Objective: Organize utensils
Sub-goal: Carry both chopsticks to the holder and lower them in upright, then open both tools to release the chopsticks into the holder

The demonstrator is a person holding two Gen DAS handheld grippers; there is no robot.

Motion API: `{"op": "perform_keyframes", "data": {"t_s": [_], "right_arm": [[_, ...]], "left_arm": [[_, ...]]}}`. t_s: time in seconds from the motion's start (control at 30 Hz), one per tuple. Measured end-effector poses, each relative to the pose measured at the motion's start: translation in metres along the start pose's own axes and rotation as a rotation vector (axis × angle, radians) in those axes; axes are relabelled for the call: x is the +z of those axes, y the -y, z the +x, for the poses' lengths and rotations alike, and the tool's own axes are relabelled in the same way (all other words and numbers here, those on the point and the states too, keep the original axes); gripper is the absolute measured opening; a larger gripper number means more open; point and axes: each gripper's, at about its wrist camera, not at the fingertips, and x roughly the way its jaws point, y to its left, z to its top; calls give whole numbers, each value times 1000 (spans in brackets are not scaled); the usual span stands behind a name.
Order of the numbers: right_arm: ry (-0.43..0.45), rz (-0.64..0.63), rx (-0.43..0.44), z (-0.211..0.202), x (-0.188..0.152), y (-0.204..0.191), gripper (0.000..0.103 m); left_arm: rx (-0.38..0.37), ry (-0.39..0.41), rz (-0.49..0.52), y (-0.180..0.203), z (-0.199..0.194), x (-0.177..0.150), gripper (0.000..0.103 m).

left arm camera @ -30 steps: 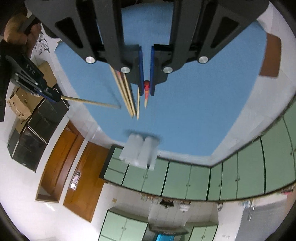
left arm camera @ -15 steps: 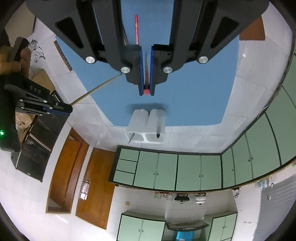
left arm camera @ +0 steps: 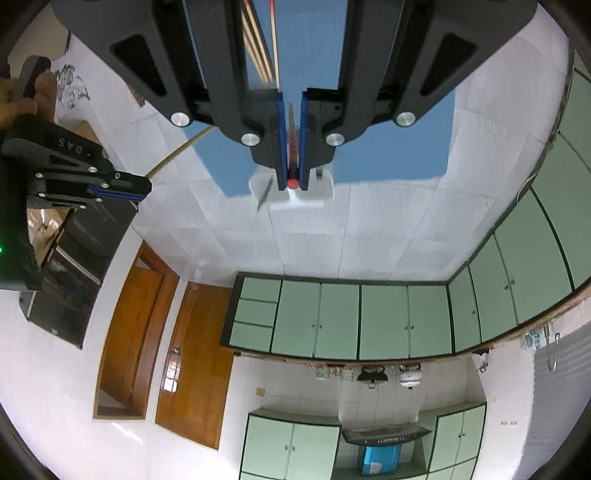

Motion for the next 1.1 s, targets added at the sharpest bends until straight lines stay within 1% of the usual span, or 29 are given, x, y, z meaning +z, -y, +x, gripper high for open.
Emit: {"op": "perform_keyframes", "data": {"t_s": [0.17,0.27,0.4,0.53,0.7,0.83,0.93,1.0,1.07,1.1], "right_arm": [[53,-8,-28,-13,56,-4,6],[72,-15,-64,-4,81,0,6],[71,18,-79,24,97,15,6],[39,51,-85,70,98,32,6],[-23,72,-78,122,82,48,6],[-62,89,-70,148,67,58,6],[-74,96,-65,155,59,61,7],[-63,110,-57,152,57,65,8],[-42,114,-57,142,58,68,10],[-32,117,-55,137,59,68,11]], "left_arm": [[23,59,-4,3,6,48,5],[52,89,-5,4,19,68,5],[83,106,-9,3,46,84,5],[93,86,3,1,88,85,5],[86,26,0,-11,137,63,5],[85,-29,-21,-22,166,41,5],[95,-52,-30,-30,174,32,6],[97,-56,-32,-34,172,31,10],[106,-44,-29,-37,165,36,22],[112,-32,-28,-38,158,39,26]]}}
